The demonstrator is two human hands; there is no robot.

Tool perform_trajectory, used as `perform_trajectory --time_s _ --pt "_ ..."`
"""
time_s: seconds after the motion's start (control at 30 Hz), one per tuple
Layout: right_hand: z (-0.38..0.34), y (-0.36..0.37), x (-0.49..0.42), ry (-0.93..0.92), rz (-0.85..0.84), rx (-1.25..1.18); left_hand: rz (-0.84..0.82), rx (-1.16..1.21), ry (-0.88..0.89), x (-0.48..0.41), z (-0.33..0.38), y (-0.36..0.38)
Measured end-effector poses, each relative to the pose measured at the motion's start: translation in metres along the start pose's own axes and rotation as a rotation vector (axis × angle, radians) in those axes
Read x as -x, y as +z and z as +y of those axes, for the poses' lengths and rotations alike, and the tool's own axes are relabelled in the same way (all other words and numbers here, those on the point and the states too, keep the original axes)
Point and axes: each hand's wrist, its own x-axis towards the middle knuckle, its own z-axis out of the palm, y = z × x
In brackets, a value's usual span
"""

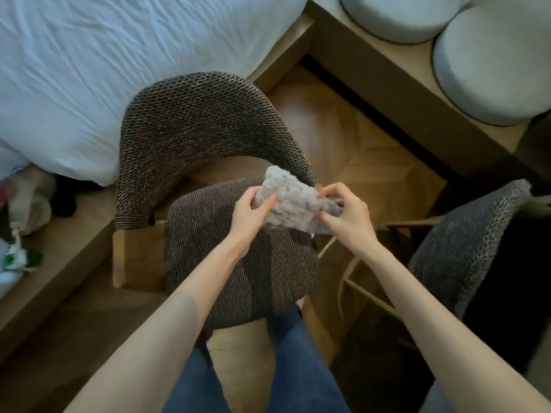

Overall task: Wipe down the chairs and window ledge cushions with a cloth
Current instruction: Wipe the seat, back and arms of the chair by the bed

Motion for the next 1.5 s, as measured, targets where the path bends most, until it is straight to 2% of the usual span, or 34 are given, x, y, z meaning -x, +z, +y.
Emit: perform_trajectory --time_s 0.13,0.27,0.37,0.5,0.6,0.7,0.87,1.07,1.23,1.3,1.37,1.43,1.5 --pt "0.017 -0.026 -0.036 -0.096 0.1 0.006 0.146 -0.045 0.064 -0.027 0.004 0.04" --pt "0.031 -0.023 -0.085 -0.112 0.157 -0.019 0.306 -0.028 0.051 -0.068 0.009 0.064" --pt "0.046 -0.007 -0.12 -0.069 0.178 -0.027 0.344 -0.183 0.111 -0.099 0.0 0.072" --pt "0.069 0.015 -0.147 -0.031 0.115 -0.007 0.211 -0.507 0.301 -0.127 -0.023 0.076" --pt "0.089 0.026 -0.148 0.047 0.039 -0.043 0.145 -0.683 0.36 -0.14 -0.039 0.081" --pt "0.101 0.033 -0.137 0.114 0.038 -0.081 0.14 -0.623 0.37 -0.142 -0.05 0.086" --pt "0.105 0.031 -0.114 0.103 0.084 -0.036 0.112 -0.521 0.272 -0.122 -0.062 0.092" --pt "0.122 0.012 -0.066 0.154 0.049 -0.038 0.025 -0.477 0.212 -0.073 -0.082 0.114" --pt "0.138 0.0 -0.027 0.214 0.002 -0.035 0.016 -0.418 0.188 -0.032 -0.101 0.132" --pt "0.136 -0.003 -0.022 0.198 0.013 -0.016 -0.019 -0.435 0.167 -0.024 -0.103 0.134" --pt "0.129 -0.005 -0.016 0.138 0.035 -0.016 -0.043 -0.558 0.164 -0.022 -0.102 0.13" --pt "0.117 -0.007 -0.014 0.034 0.02 -0.05 0.0 -0.698 0.202 -0.022 -0.097 0.121" --pt "0.104 -0.009 -0.018 -0.057 -0.024 -0.123 0.016 -0.681 0.25 -0.023 -0.088 0.108"
